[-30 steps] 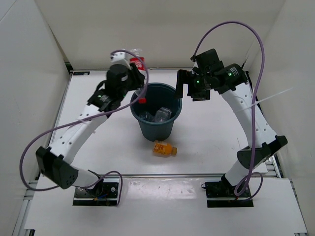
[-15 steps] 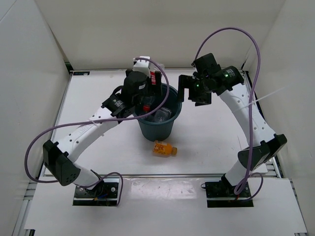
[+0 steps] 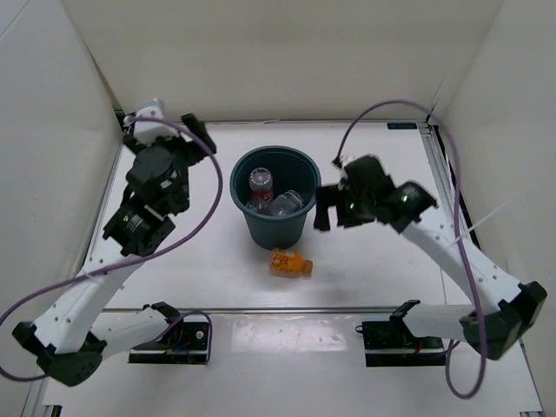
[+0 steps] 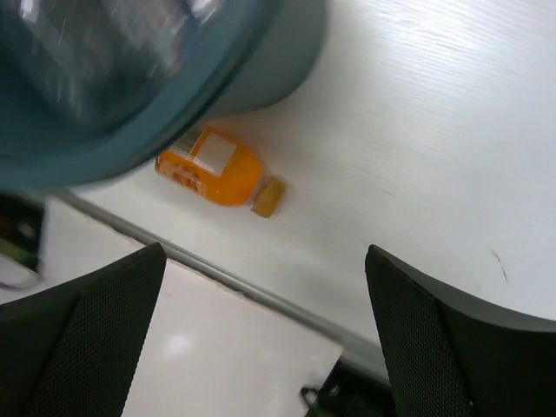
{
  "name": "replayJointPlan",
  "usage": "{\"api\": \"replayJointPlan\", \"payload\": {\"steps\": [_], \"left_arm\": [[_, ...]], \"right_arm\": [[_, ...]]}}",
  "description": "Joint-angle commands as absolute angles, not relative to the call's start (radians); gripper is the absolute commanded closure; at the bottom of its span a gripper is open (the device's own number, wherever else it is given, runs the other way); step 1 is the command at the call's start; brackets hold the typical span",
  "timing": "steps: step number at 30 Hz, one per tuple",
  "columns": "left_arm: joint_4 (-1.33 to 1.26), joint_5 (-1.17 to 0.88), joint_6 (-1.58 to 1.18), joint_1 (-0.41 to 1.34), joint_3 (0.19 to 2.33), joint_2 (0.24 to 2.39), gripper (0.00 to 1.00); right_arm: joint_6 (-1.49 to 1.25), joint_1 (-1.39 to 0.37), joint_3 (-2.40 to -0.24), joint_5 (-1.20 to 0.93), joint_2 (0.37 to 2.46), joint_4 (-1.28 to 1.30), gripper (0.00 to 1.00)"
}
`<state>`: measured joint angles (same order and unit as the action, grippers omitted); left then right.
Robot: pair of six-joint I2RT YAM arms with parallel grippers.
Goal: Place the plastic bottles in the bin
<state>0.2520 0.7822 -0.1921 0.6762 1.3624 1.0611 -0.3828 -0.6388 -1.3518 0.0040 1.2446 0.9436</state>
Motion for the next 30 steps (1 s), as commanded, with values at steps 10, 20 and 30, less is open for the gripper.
{"api": "replayJointPlan", "payload": {"steps": [10,20,30], "left_arm": [[0.396,0.833,-0.403,0.588,0.898,0.753,0.0],[0.568,0.807,-0.59,0.588,0.811,0.641,0.0],[0.748,0.848,-0.686,0.588,0.862,0.663,0.0]], "right_arm": [[0.003,-1.002,-0.73,0.161,1.118,0.218,0.0],[0.133,-1.035,-0.672,0.074,1.279,-0.116,0.04],[0.077,-1.035,-0.646,-0.066,1.381,-0.132,0.24]]}}
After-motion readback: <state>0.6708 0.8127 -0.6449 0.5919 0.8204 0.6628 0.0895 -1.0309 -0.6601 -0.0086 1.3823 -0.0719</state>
